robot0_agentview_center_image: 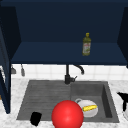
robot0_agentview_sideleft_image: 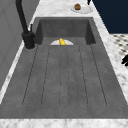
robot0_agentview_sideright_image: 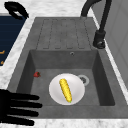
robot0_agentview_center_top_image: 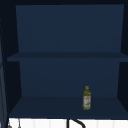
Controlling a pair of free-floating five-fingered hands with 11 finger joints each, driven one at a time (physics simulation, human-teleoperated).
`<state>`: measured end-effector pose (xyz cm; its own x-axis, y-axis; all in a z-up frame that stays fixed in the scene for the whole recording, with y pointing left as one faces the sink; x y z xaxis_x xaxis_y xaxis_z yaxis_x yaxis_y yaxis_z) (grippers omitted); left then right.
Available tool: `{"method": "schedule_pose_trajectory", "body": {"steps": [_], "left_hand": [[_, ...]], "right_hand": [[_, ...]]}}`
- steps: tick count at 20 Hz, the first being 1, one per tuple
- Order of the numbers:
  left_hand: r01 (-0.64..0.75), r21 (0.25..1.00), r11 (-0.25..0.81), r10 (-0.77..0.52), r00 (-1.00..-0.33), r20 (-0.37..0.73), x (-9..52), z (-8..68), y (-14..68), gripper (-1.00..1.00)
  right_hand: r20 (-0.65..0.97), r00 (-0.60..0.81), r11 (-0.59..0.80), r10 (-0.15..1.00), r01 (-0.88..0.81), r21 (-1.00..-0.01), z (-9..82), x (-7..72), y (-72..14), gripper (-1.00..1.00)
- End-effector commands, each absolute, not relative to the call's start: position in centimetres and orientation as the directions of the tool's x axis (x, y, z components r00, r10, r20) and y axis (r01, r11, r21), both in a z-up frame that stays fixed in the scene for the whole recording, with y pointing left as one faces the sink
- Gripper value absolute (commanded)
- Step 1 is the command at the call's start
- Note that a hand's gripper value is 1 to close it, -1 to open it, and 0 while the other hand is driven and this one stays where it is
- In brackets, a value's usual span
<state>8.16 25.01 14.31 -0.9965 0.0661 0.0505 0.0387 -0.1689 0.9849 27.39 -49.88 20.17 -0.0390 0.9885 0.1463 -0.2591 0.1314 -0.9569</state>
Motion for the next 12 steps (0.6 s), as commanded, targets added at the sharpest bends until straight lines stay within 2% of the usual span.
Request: {"method": "schedule_pose_trajectory", "body": {"steps": [1,7,12], "left_hand": [[0.039,0.985,-0.169,0.066,-0.997,0.051,8.2,14.3,25.0,0.00],[0.039,0.985,-0.169,0.066,-0.997,0.051,8.2,14.3,25.0,0.00],[0.039,0.985,-0.169,0.066,-0.997,0.051,8.2,14.3,25.0,0.00]], "right_hand": [[0.148,-0.024,0.133,0.989,-0.319,-0.938,20.6,26.2,-52.2,-1.00],[0.150,-0.022,0.131,0.988,-0.377,-0.917,21.0,24.4,-55.8,-1.00],[0.154,-0.024,0.126,0.988,-0.454,-0.882,19.7,25.8,-59.2,-1.00]]}}
